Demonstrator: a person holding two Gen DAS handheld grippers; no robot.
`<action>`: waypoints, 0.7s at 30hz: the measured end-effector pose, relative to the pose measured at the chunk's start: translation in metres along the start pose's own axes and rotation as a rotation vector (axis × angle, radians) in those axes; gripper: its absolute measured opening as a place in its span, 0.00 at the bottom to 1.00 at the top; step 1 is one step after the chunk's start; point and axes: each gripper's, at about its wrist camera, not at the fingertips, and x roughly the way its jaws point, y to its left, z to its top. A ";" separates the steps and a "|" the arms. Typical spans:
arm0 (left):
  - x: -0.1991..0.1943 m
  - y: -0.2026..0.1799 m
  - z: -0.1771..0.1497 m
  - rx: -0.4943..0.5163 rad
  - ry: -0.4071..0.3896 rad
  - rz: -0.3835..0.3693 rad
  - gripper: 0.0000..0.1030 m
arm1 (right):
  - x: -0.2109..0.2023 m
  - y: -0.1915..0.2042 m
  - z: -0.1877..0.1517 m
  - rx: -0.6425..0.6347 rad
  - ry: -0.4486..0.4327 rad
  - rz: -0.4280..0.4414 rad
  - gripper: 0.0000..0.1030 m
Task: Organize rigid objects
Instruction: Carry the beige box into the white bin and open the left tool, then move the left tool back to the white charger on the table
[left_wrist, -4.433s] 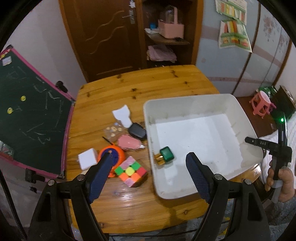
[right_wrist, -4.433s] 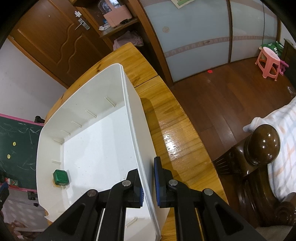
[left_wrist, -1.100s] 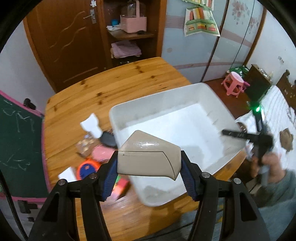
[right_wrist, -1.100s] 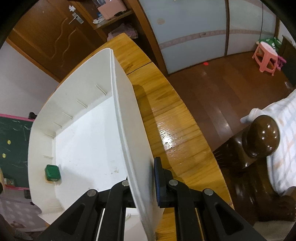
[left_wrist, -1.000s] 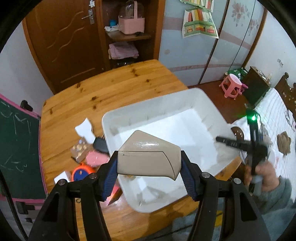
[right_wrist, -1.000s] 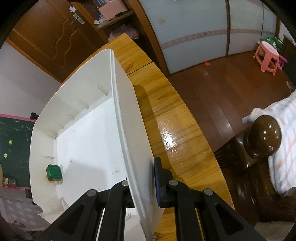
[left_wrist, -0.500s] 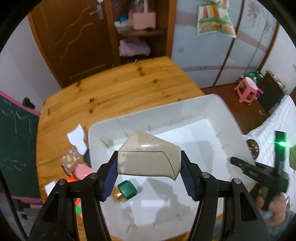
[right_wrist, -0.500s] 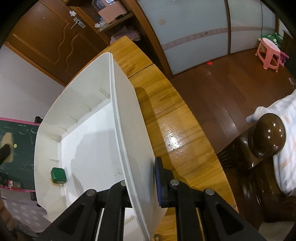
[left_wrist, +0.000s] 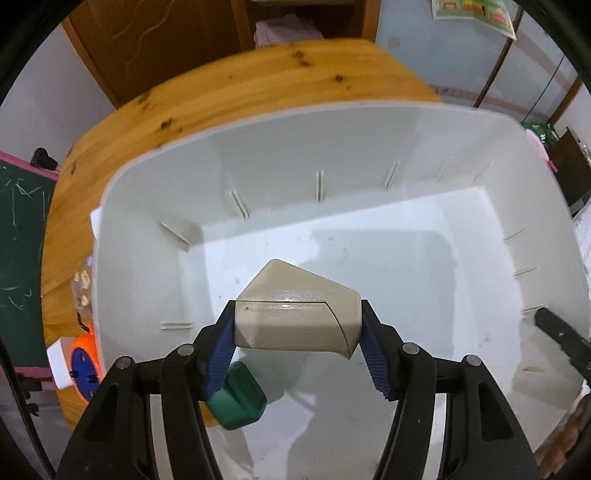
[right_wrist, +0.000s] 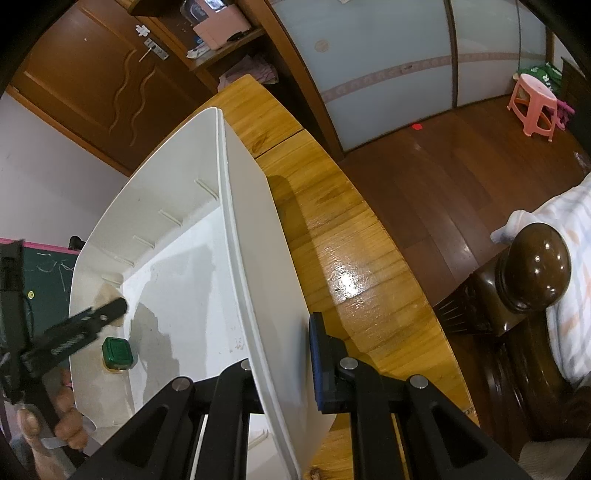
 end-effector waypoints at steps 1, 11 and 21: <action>0.000 -0.001 0.000 -0.001 0.006 -0.003 0.63 | 0.000 0.000 0.000 -0.001 0.000 -0.001 0.11; 0.004 -0.008 -0.005 0.008 0.062 -0.007 0.64 | 0.000 0.000 -0.001 0.001 -0.001 -0.006 0.11; -0.012 0.004 -0.009 -0.018 0.037 -0.071 0.90 | 0.000 0.000 -0.001 0.006 0.003 -0.013 0.11</action>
